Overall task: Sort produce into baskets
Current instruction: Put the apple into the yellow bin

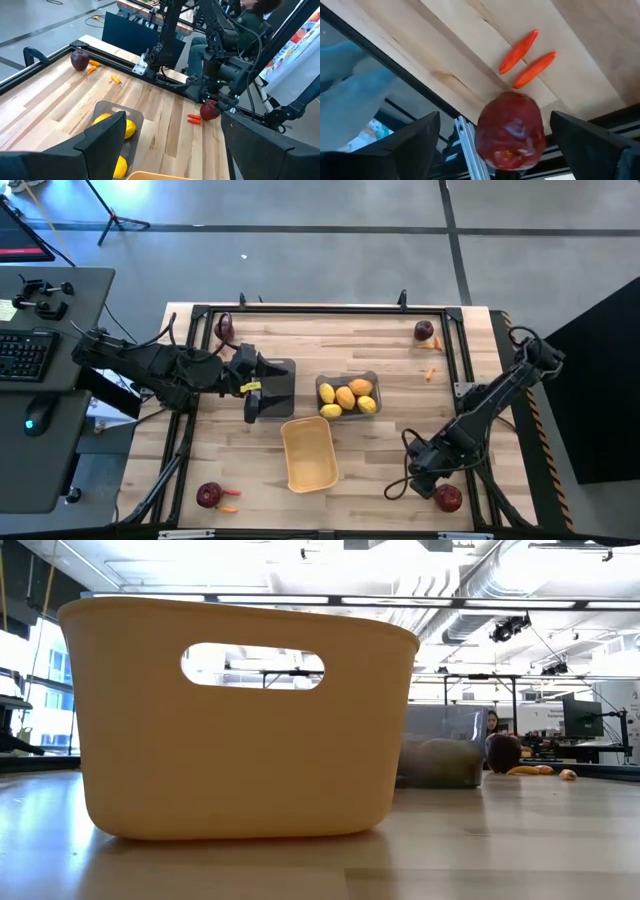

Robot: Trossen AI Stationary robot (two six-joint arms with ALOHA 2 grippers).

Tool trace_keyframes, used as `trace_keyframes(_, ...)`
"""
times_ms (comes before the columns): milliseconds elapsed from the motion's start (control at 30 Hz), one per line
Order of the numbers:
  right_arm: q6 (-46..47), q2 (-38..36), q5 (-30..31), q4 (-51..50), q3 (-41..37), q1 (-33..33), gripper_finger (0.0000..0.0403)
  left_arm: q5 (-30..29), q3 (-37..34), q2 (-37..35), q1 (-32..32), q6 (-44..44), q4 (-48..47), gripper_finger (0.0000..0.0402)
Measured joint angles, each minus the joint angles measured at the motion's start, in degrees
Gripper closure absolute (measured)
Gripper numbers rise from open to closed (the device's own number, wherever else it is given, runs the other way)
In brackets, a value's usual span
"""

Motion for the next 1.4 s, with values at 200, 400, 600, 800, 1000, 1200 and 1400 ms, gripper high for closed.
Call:
trace_keyframes(200,-0.9,0.2,0.3,-2.6,0.0,1.1,0.0006,0.0,0.0,0.0,0.0,0.0,0.0,0.0088)
trace_keyframes(400,-1.6,0.5,2.7,-2.8,0.0,2.7,0.0009,0.0,0.0,0.0,0.0,0.0,0.0,0.0088)
trace_keyframes(600,0.5,0.5,0.6,-1.2,0.0,2.8,0.0009,-0.8,0.0,0.0,0.1,0.9,0.0,0.0088)
trace_keyframes(800,2.8,0.5,0.5,-3.1,0.0,4.4,0.0009,-1.0,0.0,0.0,0.1,0.7,0.0,0.0088)
trace_keyframes(1000,5.3,0.5,0.5,-2.8,0.0,5.8,0.0009,-1.0,0.0,0.0,0.1,0.0,0.0,0.0088)
trace_keyframes(1200,8.6,1.6,0.2,-1.2,0.0,7.9,0.0009,-1.1,0.0,0.0,0.1,0.0,0.0,0.0088)
trace_keyframes(1400,8.2,5.5,-2.1,2.3,0.0,8.7,0.0009,-1.1,0.0,0.0,0.1,0.0,0.0,0.0088)
